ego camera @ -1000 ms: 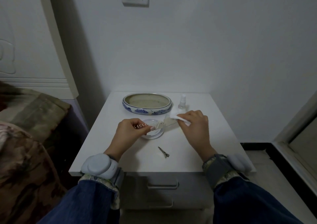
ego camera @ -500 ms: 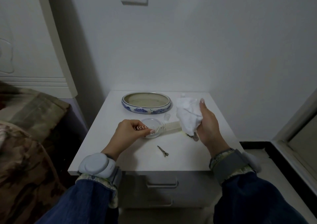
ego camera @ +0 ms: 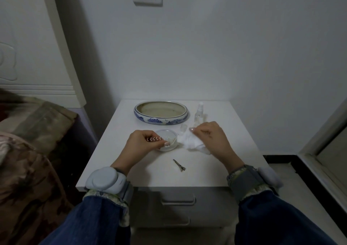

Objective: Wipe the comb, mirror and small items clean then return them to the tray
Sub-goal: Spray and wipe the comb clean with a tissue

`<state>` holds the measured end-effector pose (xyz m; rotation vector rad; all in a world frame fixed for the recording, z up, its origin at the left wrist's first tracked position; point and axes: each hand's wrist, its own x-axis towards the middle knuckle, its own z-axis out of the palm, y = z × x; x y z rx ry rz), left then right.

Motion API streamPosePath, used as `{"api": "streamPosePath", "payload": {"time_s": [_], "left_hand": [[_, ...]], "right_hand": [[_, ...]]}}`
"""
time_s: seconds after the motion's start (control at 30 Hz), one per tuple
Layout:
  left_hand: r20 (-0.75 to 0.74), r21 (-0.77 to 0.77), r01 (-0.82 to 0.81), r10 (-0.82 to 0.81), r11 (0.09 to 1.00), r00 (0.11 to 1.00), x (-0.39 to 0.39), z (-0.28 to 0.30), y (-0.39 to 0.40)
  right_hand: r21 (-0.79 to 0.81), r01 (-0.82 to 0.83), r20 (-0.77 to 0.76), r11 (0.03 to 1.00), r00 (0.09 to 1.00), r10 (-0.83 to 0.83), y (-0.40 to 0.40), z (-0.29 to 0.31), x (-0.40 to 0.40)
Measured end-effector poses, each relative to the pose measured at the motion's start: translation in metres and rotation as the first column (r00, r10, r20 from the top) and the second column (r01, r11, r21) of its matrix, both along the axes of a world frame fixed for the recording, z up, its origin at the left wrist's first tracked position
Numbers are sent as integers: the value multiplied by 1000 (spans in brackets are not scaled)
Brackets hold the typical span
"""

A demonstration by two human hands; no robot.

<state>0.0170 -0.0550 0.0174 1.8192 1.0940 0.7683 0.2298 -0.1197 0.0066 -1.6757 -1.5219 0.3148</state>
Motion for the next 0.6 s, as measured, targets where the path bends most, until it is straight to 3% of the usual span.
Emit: {"api": "streamPosePath", "payload": {"time_s": [0.07, 0.27, 0.43, 0.6], "left_hand": [[-10, -7, -5, 5, 1000, 1000, 0, 0, 0], [9, -26, -2, 2, 1000, 1000, 3, -1, 0], [19, -55, -25, 26, 998, 999, 3, -3, 3], [29, -81, 26, -24, 996, 999, 1, -5, 2]], "right_hand": [[-29, -16, -35, 999, 999, 15, 0, -2, 1], [76, 14, 27, 997, 1000, -16, 0, -1, 0], [198, 361, -266, 911, 915, -305, -2, 4, 4], [226, 451, -390, 864, 854, -344, -3, 7, 3]]}}
